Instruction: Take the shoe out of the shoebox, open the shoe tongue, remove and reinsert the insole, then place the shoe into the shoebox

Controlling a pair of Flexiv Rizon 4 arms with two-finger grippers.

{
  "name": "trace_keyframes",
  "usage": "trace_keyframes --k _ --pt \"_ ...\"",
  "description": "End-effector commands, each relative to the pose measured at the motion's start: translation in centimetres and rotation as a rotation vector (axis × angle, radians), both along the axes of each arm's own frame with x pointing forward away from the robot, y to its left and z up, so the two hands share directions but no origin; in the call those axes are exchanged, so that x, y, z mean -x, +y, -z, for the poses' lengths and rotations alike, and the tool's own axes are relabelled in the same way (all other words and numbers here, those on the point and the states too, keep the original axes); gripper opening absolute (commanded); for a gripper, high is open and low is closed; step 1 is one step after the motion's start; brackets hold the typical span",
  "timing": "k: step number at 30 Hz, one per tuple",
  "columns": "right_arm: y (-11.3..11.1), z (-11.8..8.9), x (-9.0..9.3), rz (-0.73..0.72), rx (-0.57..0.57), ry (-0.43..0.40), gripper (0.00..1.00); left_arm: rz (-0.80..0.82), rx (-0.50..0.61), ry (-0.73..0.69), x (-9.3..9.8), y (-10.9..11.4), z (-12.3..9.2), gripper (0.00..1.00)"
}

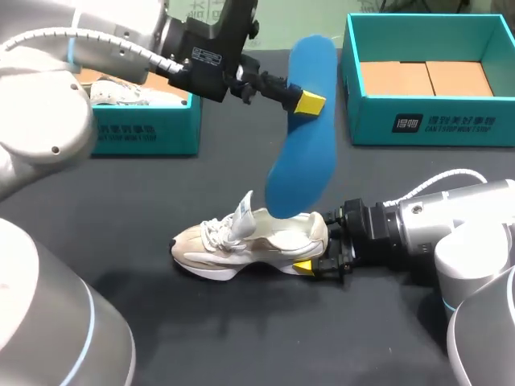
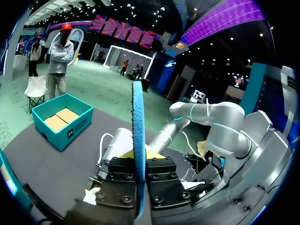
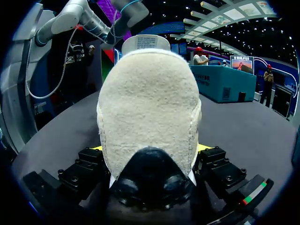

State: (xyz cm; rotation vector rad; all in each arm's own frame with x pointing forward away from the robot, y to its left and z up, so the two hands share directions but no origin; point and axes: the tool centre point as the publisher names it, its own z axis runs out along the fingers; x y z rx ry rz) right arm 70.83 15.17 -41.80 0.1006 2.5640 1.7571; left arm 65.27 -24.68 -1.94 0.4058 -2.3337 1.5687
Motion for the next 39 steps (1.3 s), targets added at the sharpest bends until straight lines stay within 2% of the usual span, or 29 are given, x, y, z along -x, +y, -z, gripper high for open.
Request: trace_keyframes --k 1,12,16,27,39 --pt "0.3 0.4 -0.1 0.001 0.003 0.0 0.0 -0.014 0.045 -0.008 2.5 2.2 -2.0 0.0" --pt "0.3 0.4 -0.1 0.001 0.003 0.0 0.0 -0.014 0.045 -0.008 2.5 2.2 -2.0 0.0" --pt "0.3 0.4 -0.1 0.001 0.003 0.0 0.0 0.002 0.115 -0.005 3.6 2.6 -3.3 0.0" --pt "0.3 0.4 -0.1 0.001 0.003 0.0 0.0 0.017 0.162 -0.067 5.2 4.6 -6.2 0.0" --pt "0.3 0.4 -0.1 0.001 0.003 0.0 0.0 0.05 0.105 -0.054 6.1 5.6 -6.6 0.0"
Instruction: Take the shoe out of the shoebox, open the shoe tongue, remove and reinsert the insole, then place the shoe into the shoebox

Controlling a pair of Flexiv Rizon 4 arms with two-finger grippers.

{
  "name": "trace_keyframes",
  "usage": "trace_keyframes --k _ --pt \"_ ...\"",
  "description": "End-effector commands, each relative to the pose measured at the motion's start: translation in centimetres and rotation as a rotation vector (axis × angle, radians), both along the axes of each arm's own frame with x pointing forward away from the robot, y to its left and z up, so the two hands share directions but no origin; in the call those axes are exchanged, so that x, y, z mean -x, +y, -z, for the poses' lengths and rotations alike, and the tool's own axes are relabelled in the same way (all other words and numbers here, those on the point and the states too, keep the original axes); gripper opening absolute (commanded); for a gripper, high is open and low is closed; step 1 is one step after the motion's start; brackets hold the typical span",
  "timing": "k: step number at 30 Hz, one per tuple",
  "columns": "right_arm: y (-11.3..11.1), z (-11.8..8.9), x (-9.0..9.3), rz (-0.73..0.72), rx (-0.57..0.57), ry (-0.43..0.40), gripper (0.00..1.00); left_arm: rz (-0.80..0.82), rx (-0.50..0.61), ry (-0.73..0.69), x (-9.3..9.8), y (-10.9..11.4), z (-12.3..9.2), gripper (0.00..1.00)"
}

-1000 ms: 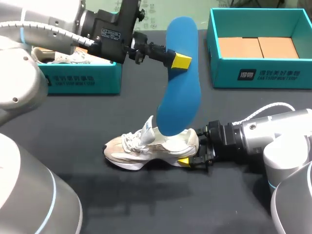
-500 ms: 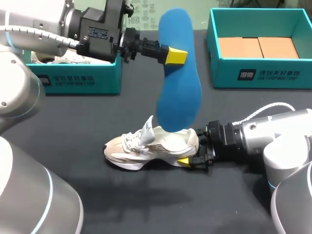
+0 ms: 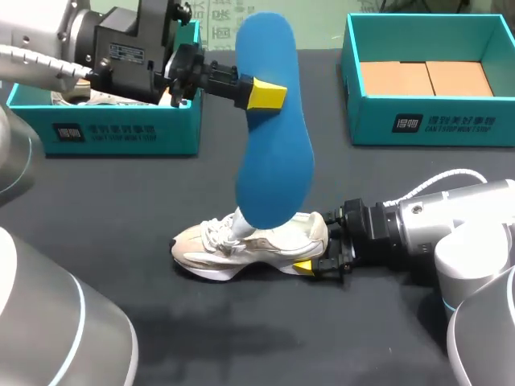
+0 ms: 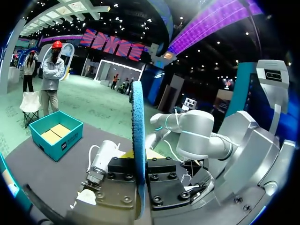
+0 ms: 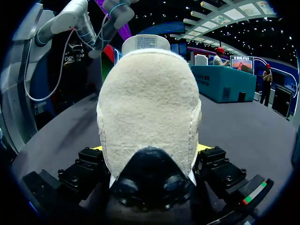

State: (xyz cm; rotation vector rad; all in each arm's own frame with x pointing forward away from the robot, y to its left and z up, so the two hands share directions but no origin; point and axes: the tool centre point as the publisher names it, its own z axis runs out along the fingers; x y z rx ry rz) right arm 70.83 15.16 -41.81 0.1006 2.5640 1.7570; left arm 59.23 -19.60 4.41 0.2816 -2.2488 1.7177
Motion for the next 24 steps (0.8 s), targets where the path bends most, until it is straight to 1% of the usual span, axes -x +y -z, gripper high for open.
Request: trace_keyframes --k 1,8,24 --pt "0.29 0.41 -0.05 0.001 0.003 0.0 0.0 0.015 -0.026 -0.003 0.17 0.52 -0.33 0.0" --pt "0.29 0.41 -0.05 0.001 0.003 0.0 0.0 0.039 -0.065 -0.032 0.36 0.75 -0.89 0.0" --pt "0.32 0.48 -0.07 0.002 0.007 0.004 0.0 0.039 -0.065 -0.032 0.36 0.75 -0.89 0.0"
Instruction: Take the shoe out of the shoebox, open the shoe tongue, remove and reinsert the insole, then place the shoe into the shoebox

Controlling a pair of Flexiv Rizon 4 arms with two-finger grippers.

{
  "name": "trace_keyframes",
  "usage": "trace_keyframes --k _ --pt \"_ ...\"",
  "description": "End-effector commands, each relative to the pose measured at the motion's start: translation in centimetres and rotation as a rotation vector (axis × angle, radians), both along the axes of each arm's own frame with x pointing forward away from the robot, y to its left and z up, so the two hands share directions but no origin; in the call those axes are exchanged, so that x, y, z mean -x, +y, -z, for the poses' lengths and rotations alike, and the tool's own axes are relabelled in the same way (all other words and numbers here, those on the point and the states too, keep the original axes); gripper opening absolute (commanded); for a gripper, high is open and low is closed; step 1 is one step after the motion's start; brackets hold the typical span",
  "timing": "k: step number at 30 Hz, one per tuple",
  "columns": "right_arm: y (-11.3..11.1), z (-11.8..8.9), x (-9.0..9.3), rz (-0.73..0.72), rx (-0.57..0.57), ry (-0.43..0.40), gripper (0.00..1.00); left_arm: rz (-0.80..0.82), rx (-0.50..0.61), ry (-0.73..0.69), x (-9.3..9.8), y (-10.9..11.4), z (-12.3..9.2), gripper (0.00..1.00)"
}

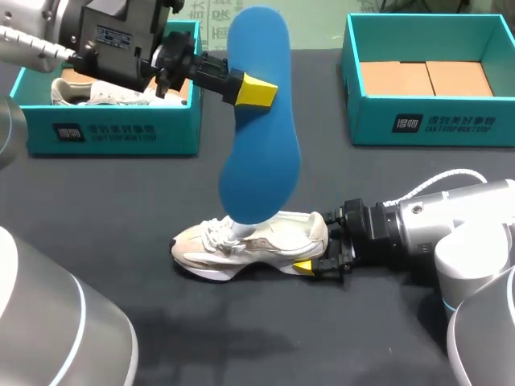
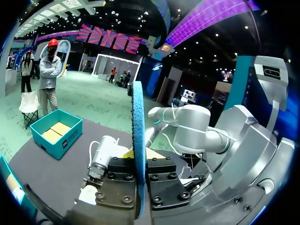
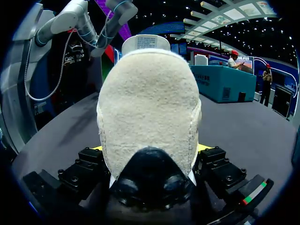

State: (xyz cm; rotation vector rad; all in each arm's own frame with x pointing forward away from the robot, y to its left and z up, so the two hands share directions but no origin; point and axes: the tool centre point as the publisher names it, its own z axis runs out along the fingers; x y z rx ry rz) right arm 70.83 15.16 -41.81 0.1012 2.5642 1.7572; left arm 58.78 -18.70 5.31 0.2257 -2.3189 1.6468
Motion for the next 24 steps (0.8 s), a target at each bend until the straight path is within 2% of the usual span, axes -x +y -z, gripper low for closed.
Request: trace_keyframes --k 1,3,4,24 --pt "0.3 0.5 -0.1 0.005 0.009 0.007 0.0 0.002 -0.002 0.001 -0.1 -0.2 0.0 0.0" --pt "0.3 0.6 -0.1 0.006 0.011 0.009 0.48 0.002 -0.002 0.001 -0.1 -0.2 0.0 0.0" --pt "0.3 0.6 0.0 0.007 0.011 0.009 1.0 0.002 -0.002 0.001 -0.1 -0.2 0.0 0.0" --pt "-1.4 -0.6 0.0 0.019 0.069 -0.005 1.0 0.002 -0.002 0.001 -0.1 -0.2 0.0 0.0"
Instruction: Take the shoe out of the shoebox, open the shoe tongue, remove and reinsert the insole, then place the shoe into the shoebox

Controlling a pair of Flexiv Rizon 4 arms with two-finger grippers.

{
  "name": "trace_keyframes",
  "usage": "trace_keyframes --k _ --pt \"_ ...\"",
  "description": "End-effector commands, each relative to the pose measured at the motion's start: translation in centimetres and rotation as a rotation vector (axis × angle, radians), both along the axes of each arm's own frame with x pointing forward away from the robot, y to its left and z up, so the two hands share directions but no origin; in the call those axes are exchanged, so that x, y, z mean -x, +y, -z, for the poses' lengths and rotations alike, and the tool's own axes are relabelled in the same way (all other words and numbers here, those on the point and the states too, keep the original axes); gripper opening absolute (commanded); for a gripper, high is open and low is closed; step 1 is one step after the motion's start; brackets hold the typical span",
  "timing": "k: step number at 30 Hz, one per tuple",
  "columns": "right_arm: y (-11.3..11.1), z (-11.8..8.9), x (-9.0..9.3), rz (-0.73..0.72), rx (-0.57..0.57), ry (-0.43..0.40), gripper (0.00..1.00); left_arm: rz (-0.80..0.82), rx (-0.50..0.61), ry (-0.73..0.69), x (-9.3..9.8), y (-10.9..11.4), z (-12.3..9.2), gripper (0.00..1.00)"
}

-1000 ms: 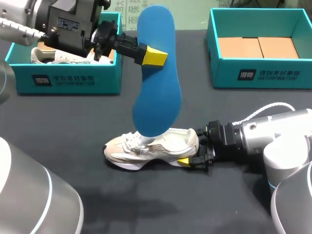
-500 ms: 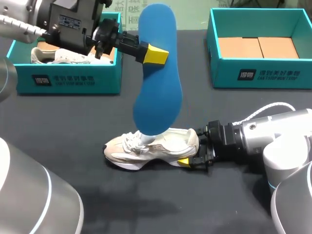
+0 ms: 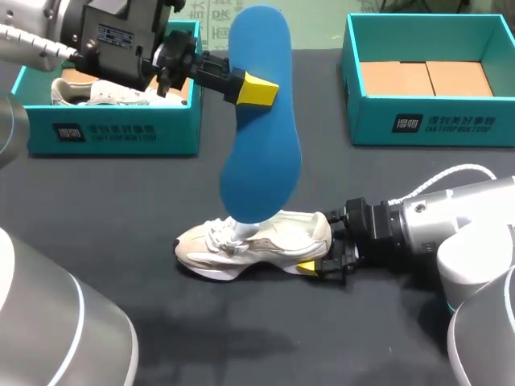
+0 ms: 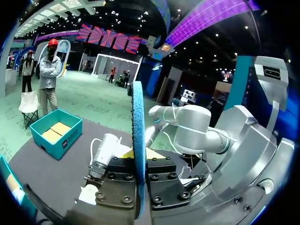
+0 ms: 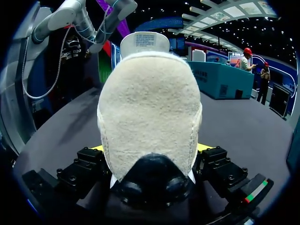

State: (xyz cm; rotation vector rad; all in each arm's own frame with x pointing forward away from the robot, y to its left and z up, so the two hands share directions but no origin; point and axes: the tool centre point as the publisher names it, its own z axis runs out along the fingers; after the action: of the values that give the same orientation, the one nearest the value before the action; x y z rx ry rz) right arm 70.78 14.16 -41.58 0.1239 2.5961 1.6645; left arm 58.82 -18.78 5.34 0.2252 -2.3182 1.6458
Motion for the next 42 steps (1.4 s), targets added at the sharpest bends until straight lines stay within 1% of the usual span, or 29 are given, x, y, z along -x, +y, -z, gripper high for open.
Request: trace_keyframes --k 1,5,8,13,22,29,31,33,38,42 --pt "-0.4 -0.3 0.0 -0.01 0.006 0.005 1.0 0.001 -0.002 0.0 0.0 -0.1 0.0 0.0" --pt "-0.5 -0.2 -0.1 -0.02 0.014 0.016 1.0 0.001 -0.002 0.0 0.0 -0.1 0.0 0.0" --pt "-0.5 -0.5 -0.1 -0.025 0.041 0.021 1.0 0.001 -0.002 0.0 0.0 -0.1 0.0 0.0" --pt "-0.8 -0.8 -0.2 -0.03 0.108 0.051 1.0 0.001 -0.002 0.0 0.0 -0.1 0.0 0.0" --pt "-1.6 -1.3 0.3 -0.016 0.214 0.094 1.0 0.001 -0.002 0.0 0.0 -0.1 0.0 0.0" --pt "-2.5 -2.1 0.8 -0.014 0.285 0.104 1.0 0.001 -0.002 0.0 0.0 -0.1 0.0 0.0" --pt "-2.7 -2.6 0.9 -0.014 0.318 0.107 1.0 0.001 -0.002 0.0 0.0 -0.1 0.0 0.0" --pt "-2.8 -3.1 1.0 -0.01 0.375 0.117 1.0 0.001 -0.002 0.0 0.0 -0.1 0.0 0.0" --pt "-3.2 -3.7 1.0 -0.003 0.508 0.161 1.0 0.001 -0.002 0.0 0.0 -0.1 0.0 0.0" --pt "-3.6 -4.3 1.1 -0.005 0.557 0.175 1.0 0.001 -0.002 0.0 0.0 -0.1 0.0 0.0"
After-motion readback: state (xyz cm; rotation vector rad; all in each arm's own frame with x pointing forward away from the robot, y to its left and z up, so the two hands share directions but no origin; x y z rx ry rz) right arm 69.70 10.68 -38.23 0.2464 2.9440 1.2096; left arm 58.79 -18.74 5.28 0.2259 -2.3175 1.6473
